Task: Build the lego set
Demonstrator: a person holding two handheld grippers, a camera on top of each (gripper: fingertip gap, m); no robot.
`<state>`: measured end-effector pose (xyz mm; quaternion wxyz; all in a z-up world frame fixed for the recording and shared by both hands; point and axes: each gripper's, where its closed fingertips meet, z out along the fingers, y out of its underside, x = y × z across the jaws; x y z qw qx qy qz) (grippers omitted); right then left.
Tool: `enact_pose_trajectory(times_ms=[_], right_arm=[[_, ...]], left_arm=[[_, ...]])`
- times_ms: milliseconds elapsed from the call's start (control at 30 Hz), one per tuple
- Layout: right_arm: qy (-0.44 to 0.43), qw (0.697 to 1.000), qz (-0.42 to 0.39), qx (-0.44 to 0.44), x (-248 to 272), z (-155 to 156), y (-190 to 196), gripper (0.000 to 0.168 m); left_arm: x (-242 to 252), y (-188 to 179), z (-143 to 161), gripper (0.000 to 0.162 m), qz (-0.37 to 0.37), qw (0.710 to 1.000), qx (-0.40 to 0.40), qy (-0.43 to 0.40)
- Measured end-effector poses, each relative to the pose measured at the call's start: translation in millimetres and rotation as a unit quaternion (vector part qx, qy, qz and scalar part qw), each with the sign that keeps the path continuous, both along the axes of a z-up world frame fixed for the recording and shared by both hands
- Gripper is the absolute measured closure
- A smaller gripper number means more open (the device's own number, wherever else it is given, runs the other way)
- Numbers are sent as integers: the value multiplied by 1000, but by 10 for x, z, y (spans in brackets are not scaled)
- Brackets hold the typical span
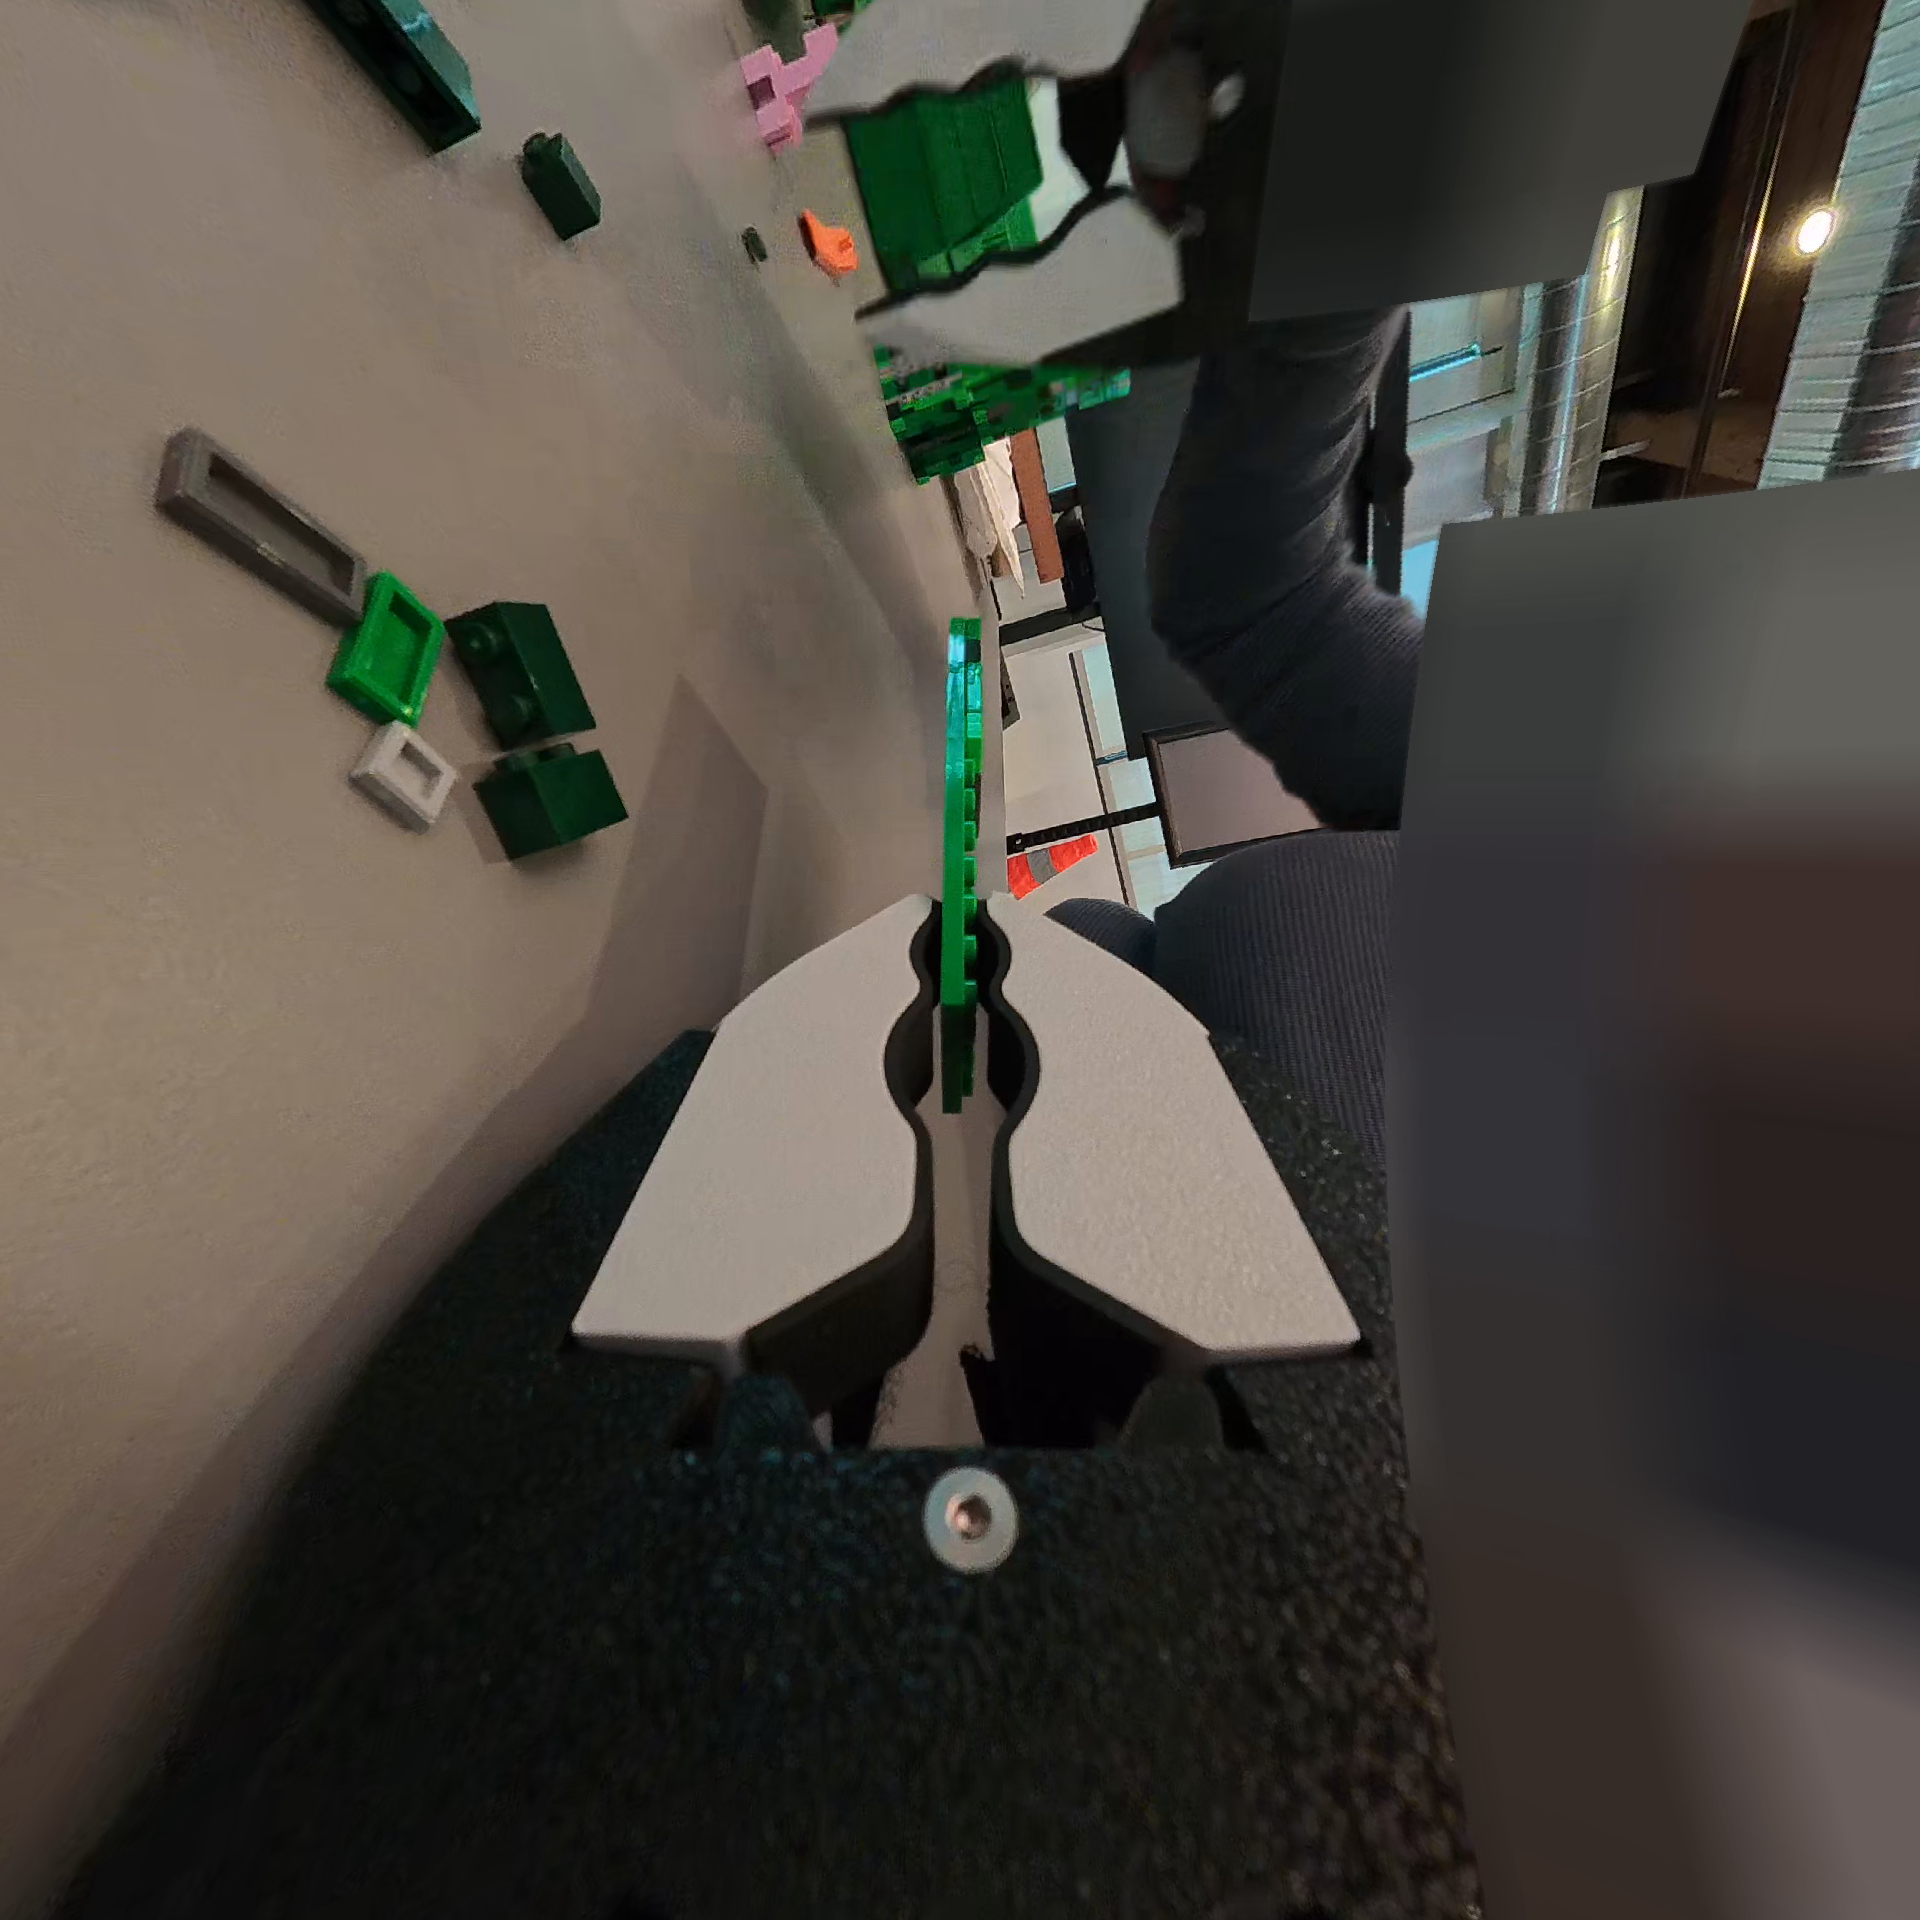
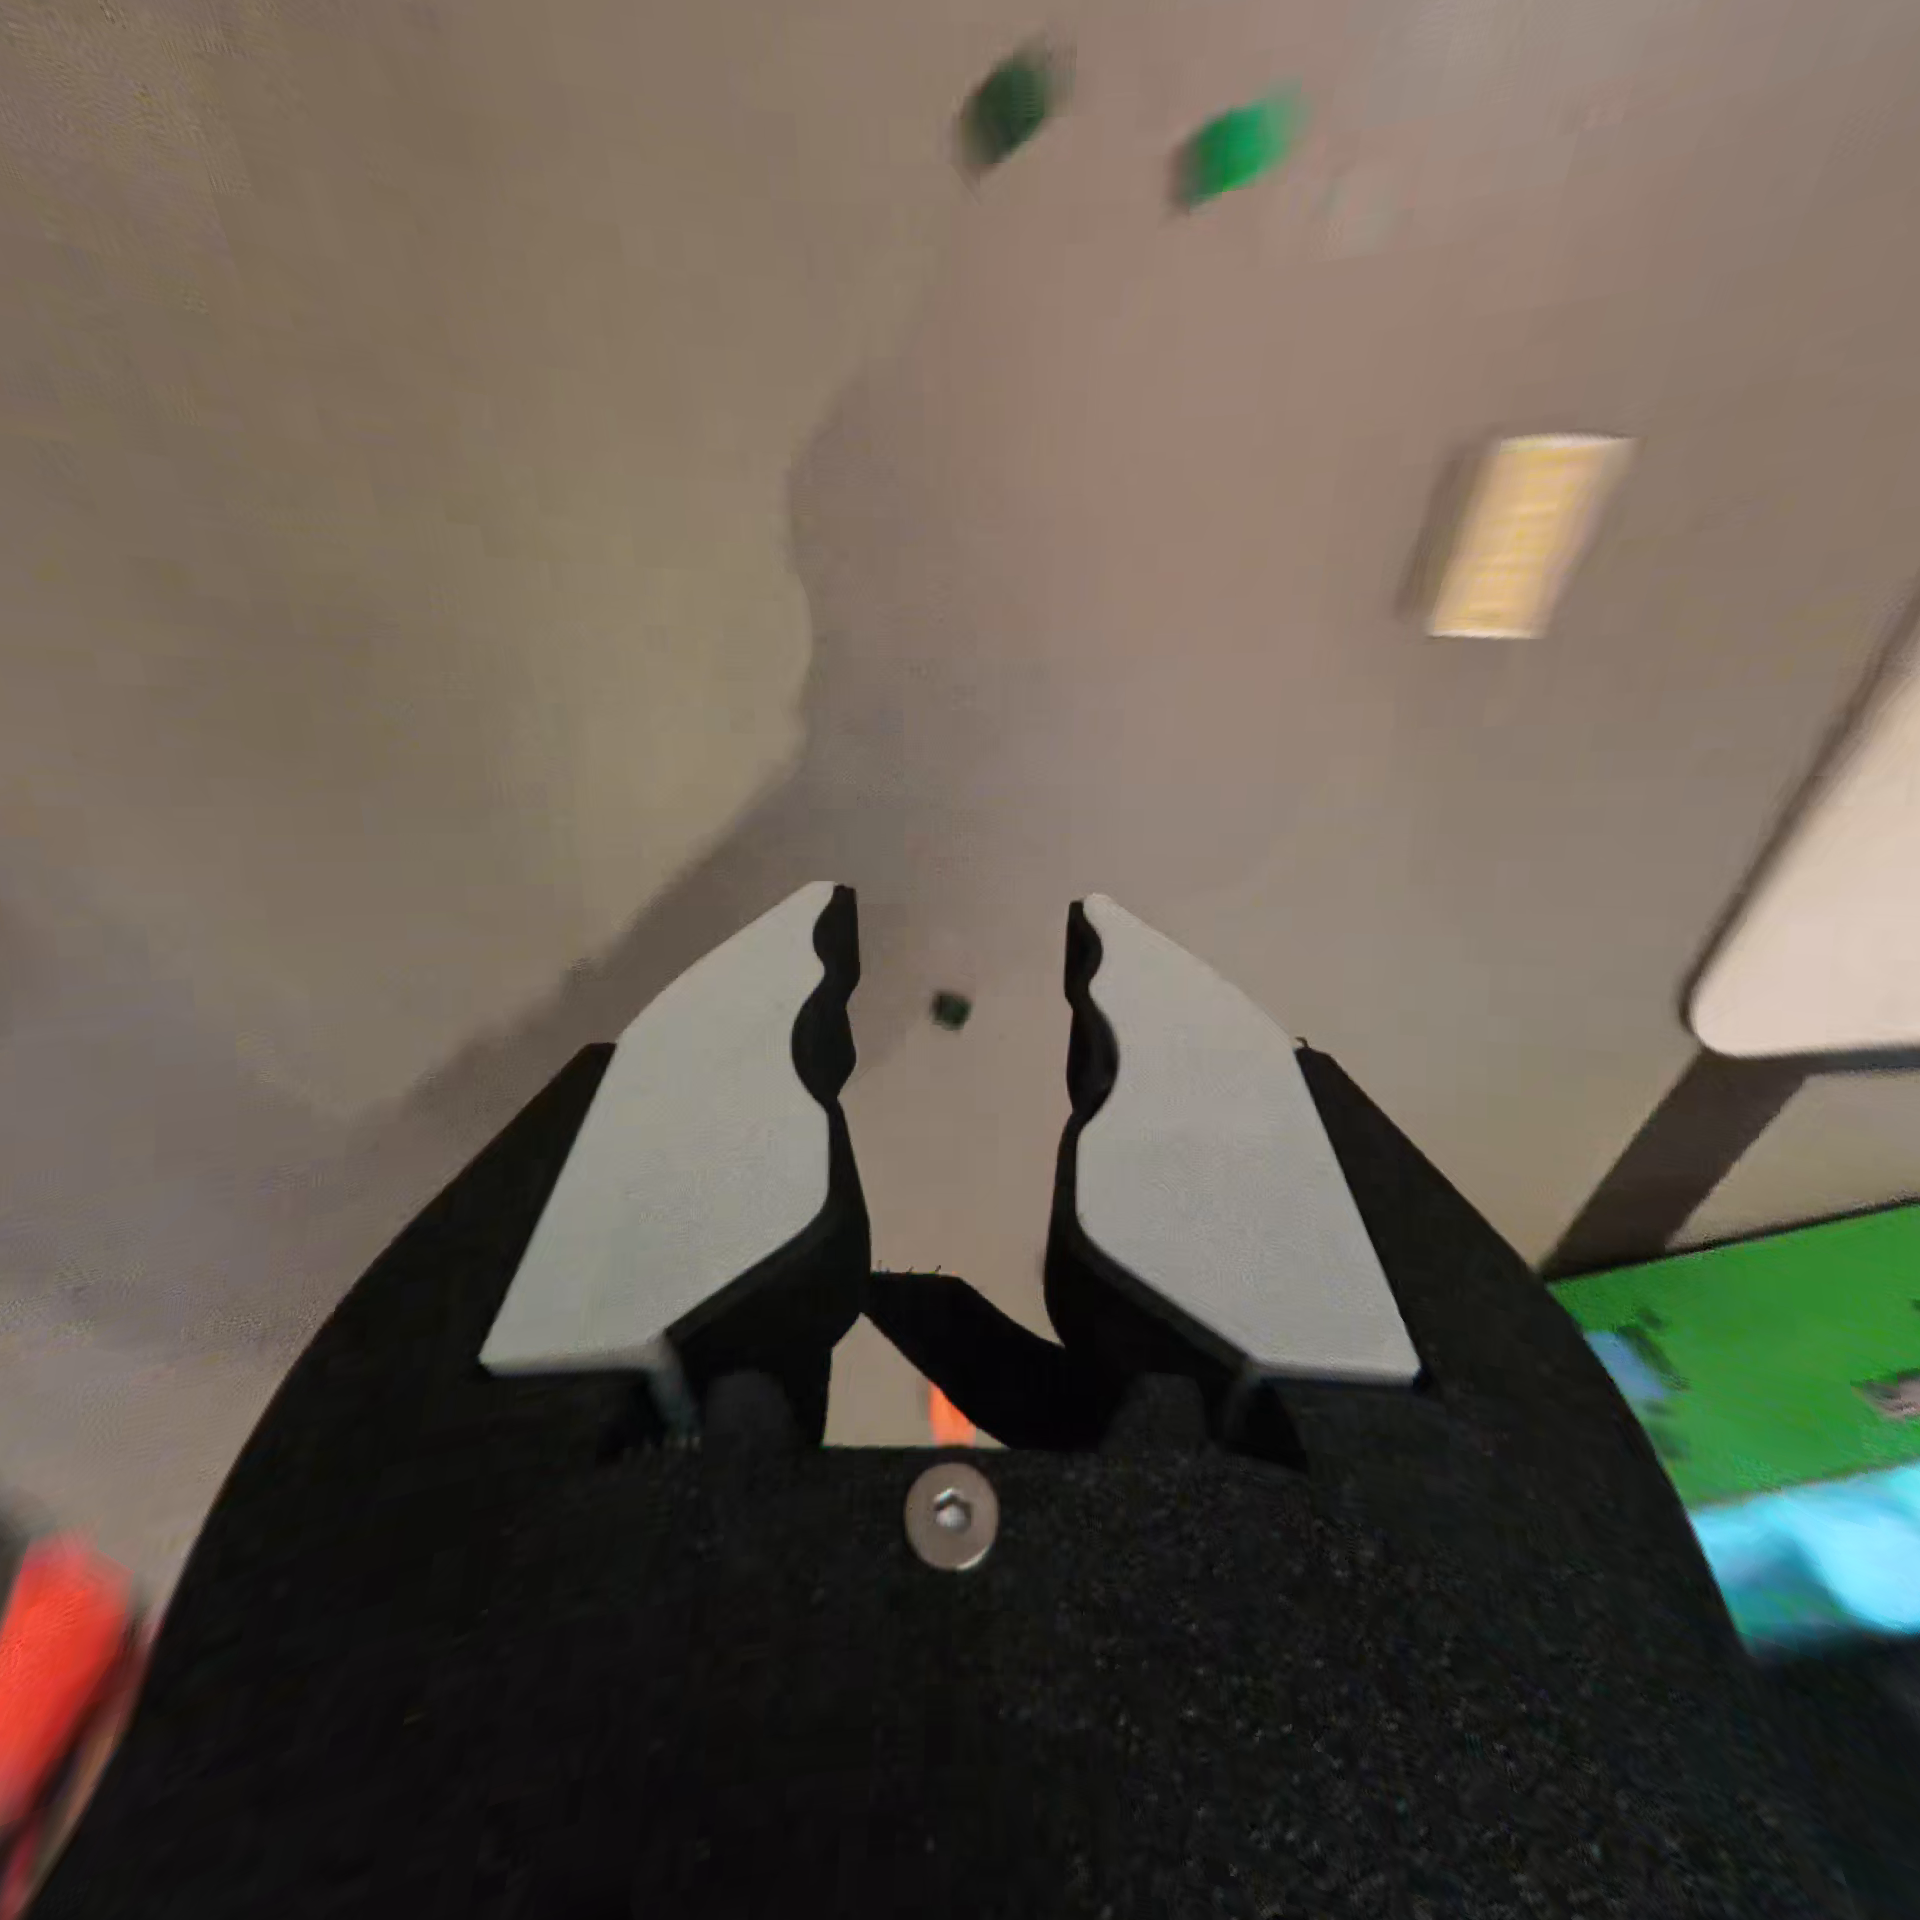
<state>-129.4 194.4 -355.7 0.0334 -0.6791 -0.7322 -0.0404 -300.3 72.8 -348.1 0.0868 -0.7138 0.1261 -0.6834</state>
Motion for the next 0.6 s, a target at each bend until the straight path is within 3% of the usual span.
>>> enact_pose_trajectory(times_ms=[100, 200, 300, 400, 600], right_arm=[[270, 955, -121, 23, -52, 295, 103, 140], [418, 879, -226, 34, 208, 359, 164, 143], [430, 858, -281, 23, 476, 129, 136, 141], [410, 861, -301, 15, 549, -118, 59, 141], [383, 884, -263, 49, 507, -279, 37, 148]], left_arm=[[0, 0, 0, 158, 0, 1000, -1, 0], [2, -1, -2, 158, -1, 1000, -1, 1], [7, -9, -2, 158, -4, 1000, -2, 0], [6, -9, -1, 158, -4, 1000, -2, 0], [8, -9, -5, 158, -4, 1000, -2, 1]])
